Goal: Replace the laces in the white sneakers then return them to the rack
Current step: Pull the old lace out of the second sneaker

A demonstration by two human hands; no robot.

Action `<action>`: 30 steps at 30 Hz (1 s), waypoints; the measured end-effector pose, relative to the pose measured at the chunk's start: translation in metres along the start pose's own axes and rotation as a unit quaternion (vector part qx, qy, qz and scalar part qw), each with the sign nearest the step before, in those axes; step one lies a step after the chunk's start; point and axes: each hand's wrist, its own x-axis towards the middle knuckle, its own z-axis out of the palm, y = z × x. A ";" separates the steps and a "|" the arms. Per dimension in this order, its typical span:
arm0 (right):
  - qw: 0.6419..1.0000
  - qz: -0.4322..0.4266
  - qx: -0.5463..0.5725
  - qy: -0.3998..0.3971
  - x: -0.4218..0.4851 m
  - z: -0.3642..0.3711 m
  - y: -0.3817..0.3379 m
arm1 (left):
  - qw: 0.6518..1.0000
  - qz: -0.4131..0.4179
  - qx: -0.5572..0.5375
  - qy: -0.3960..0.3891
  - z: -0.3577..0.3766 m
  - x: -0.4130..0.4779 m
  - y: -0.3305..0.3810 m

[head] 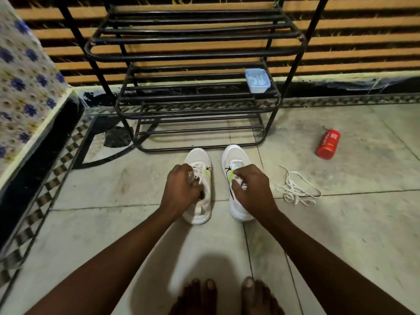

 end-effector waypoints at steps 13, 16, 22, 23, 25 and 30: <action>0.984 0.019 -0.044 -0.172 -0.001 0.058 -0.028 | 0.997 0.062 -0.033 -0.037 -0.010 -0.018 -0.015; 0.986 0.033 -0.055 -0.155 -0.001 0.068 -0.031 | 0.993 0.080 0.035 -0.078 -0.011 -0.013 -0.012; 0.994 0.043 -0.025 -0.101 -0.003 0.079 -0.027 | 0.976 0.107 0.141 -0.130 -0.012 0.012 -0.003; 0.995 0.042 -0.021 -0.093 -0.003 0.080 -0.025 | 0.975 0.115 0.143 -0.129 -0.012 0.014 -0.002; 0.996 0.045 -0.014 -0.074 -0.004 0.081 -0.021 | 0.973 0.134 0.139 -0.127 -0.011 0.017 -0.001; 0.996 0.066 -0.013 -0.054 -0.012 0.087 -0.020 | 0.975 0.171 0.090 -0.113 -0.008 0.017 -0.010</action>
